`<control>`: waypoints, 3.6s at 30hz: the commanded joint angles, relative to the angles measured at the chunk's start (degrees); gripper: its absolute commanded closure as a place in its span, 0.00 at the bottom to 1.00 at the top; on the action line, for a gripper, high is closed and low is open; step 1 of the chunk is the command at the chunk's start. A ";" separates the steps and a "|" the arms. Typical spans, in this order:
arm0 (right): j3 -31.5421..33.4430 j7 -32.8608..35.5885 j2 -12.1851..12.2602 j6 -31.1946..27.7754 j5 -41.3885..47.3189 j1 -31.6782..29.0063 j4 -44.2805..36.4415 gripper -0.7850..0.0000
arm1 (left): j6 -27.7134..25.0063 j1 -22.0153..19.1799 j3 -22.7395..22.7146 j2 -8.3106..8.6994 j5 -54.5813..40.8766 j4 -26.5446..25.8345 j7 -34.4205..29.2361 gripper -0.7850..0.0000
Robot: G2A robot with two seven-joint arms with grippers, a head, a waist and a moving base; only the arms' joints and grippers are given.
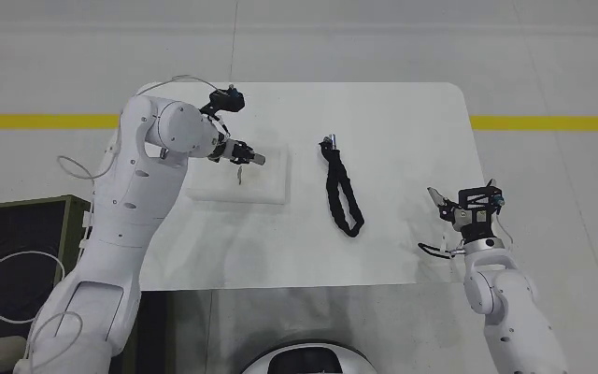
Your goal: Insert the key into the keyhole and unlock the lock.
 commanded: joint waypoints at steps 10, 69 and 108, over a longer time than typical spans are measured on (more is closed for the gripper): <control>0.00 0.00 0.00 0.00 0.00 0.00 0.00 0.00 | 5.12 -5.58 10.02 1.87 -3.00 10.36 0.21 0.24; 0.00 0.00 0.00 0.00 0.00 0.00 0.00 0.00 | 10.97 -5.42 4.51 6.99 -15.49 -0.50 9.48 1.00; -31.62 40.64 -4.64 -8.95 10.62 30.26 -4.14 0.00 | -18.93 6.21 -12.85 7.94 -61.96 18.44 9.05 1.00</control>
